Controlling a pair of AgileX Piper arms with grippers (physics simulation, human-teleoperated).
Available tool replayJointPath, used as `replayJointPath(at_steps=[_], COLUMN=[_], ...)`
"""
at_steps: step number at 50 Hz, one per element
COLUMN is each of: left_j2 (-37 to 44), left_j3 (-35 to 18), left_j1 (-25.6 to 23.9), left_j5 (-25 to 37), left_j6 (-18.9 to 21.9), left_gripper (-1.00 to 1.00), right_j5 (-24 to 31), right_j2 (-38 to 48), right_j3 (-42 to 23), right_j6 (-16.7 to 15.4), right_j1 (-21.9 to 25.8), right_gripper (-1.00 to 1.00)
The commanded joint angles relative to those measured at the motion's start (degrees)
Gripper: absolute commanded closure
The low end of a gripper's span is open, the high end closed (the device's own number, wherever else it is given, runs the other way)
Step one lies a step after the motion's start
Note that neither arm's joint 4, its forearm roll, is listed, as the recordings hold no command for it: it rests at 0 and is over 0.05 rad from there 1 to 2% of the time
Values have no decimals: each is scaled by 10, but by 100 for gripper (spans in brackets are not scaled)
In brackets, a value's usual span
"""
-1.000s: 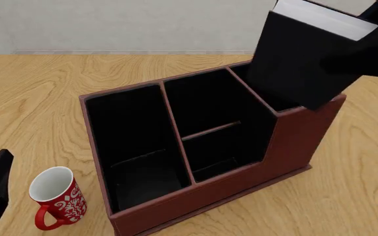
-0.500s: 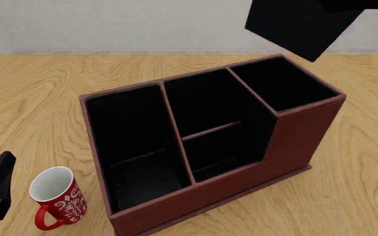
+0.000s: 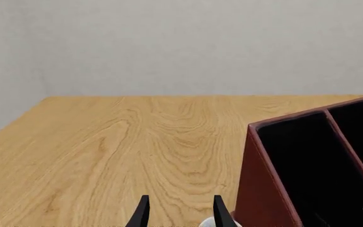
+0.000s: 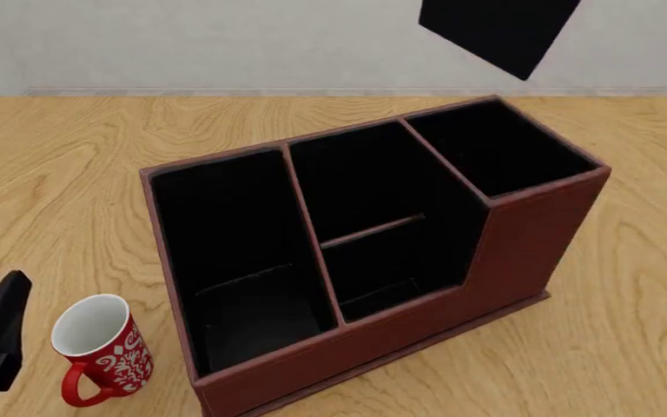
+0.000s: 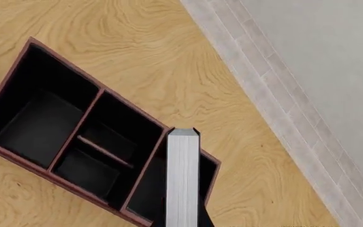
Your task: Pick up the book and place it in the right compartment of the caddy.
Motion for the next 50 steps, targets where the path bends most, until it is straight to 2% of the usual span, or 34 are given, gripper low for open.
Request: replayJointPath(at_steps=[1,2,19,34,39,50], left_j2=[0,0,0,0,0,0], left_j3=[0,0,0,0,0,0], left_j1=[-1,-2,-2,-1,0,2], left_j5=[5,6,10,14,15,17], left_j6=[1,0,3,4,5,5], left_gripper=[-100,-100,-100,-100,-100,-100], right_j5=[0,0,0,0,0,0], right_j2=[30,33,38,37,40,45], right_j3=[-32,-37,-23,8,16,24], right_j6=[23,34,54,60,48,64], right_j1=[-6,-2,-16,-40,-57,-52], right_gripper=[100,100,100,100,100,100])
